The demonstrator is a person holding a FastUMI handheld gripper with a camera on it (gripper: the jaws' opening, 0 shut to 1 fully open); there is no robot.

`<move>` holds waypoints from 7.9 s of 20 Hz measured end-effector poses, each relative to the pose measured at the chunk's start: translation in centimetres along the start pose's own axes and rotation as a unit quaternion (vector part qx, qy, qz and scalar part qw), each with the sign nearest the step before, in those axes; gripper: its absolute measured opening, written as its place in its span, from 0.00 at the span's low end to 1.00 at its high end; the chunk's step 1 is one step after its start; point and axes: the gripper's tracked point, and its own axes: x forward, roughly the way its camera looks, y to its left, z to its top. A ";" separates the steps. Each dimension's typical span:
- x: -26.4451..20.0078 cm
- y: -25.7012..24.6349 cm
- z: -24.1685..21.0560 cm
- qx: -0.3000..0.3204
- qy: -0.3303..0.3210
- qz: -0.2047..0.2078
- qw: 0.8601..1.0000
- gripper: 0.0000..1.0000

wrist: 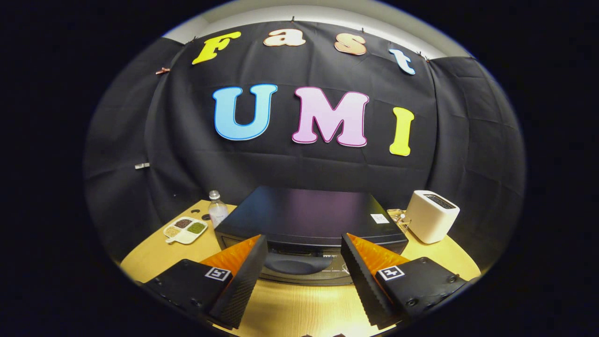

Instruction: Open the toaster oven, put the food inside, and close the toaster oven door.

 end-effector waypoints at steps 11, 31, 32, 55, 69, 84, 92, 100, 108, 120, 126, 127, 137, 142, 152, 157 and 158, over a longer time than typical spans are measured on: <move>3.9 0.7 -3.4 0.021 0.044 -0.016 0.999 0.98; -2.8 1.2 -8.2 0.048 0.080 0.027 0.995 0.96; -3.3 1.3 -8.8 0.047 0.082 0.031 0.995 0.95; -9.5 -1.4 -19.4 0.033 0.209 0.085 0.974 0.99; -10.3 -9.3 -7.2 0.030 0.090 0.038 0.995 0.99; -7.4 -26.4 -5.4 0.071 0.132 0.024 0.988 0.99; -6.7 -32.2 -13.2 0.125 0.258 0.080 0.955 0.99; -5.4 -32.7 -20.4 0.224 0.356 0.142 0.896 0.97; -4.9 -31.8 -21.5 0.300 0.387 0.158 0.857 0.38; -4.9 -31.7 -20.7 0.321 0.389 0.192 0.842 0.16; -5.3 -31.9 -18.3 0.323 0.377 0.184 0.848 0.16; -5.4 -31.7 -17.7 0.321 0.375 0.185 0.850 0.16; -7.2 -28.8 -12.2 0.340 0.324 0.157 0.869 0.16; -8.5 -24.6 -9.6 0.360 0.300 0.150 0.870 0.16; -12.1 -14.6 -8.6 0.401 0.270 0.148 0.863 0.16; -12.1 -9.8 -8.3 0.415 0.251 0.151 0.861 0.16; -11.8 -9.0 -8.0 0.420 0.245 0.153 0.860 0.16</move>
